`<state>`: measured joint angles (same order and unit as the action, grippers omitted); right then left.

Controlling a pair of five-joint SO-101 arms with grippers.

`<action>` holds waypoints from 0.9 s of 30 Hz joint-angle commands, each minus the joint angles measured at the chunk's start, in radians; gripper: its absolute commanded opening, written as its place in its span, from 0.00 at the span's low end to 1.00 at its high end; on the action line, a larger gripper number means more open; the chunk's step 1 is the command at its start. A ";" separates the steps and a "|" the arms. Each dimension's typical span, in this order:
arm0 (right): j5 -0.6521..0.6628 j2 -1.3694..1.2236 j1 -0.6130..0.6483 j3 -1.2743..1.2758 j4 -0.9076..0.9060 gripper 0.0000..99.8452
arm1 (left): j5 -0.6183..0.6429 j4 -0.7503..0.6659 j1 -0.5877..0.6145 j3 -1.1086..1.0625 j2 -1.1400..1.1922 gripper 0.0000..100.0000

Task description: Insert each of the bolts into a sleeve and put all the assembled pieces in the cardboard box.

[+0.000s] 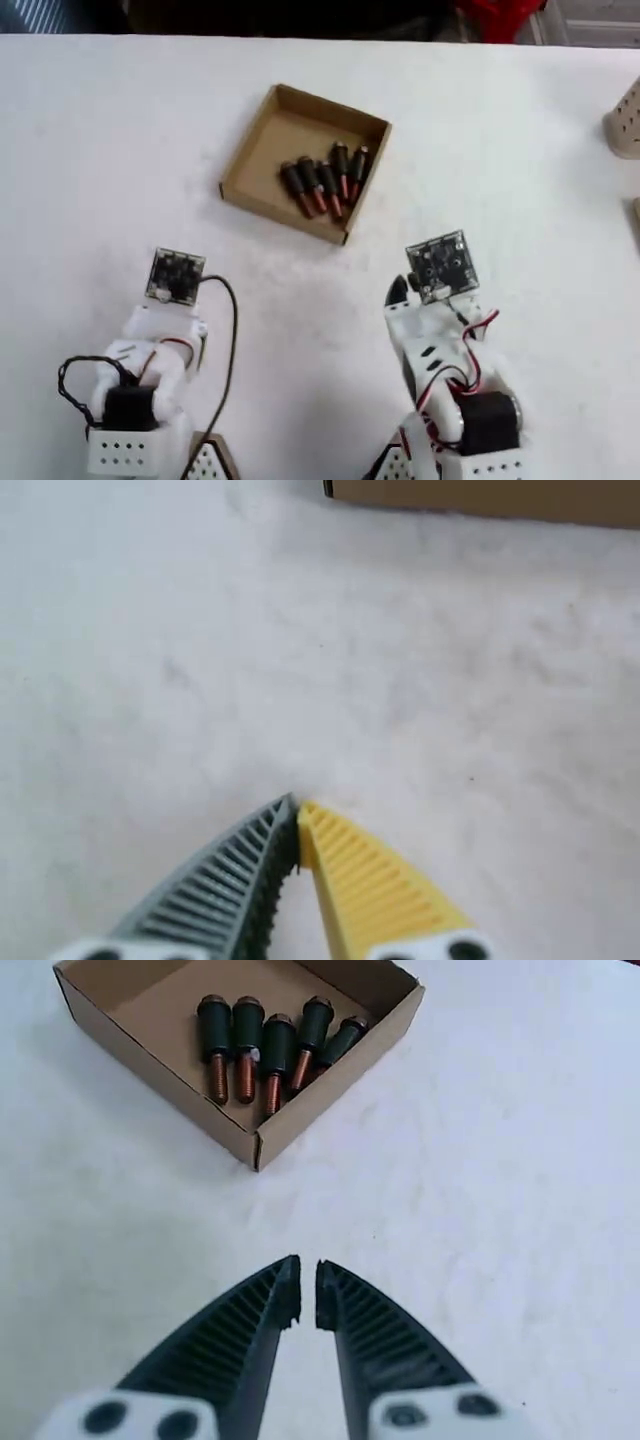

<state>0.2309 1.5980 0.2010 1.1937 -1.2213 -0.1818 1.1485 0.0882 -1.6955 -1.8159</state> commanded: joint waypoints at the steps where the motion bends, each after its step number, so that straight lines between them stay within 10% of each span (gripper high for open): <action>1: 0.023 0.004 -0.058 0.117 0.143 0.02 | -0.008 0.003 -0.002 0.003 -0.008 0.02; 14: 0.021 -0.068 -0.225 0.420 0.216 0.02 | -0.006 0.095 0.199 0.003 -0.008 0.02; 27: 0.021 -0.067 -0.222 0.439 0.173 0.02 | -0.005 0.106 0.041 0.003 -0.008 0.02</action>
<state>0.2478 1.5351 -0.0184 1.6387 -1.0388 -0.1818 1.2421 0.2079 -1.6955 -1.8159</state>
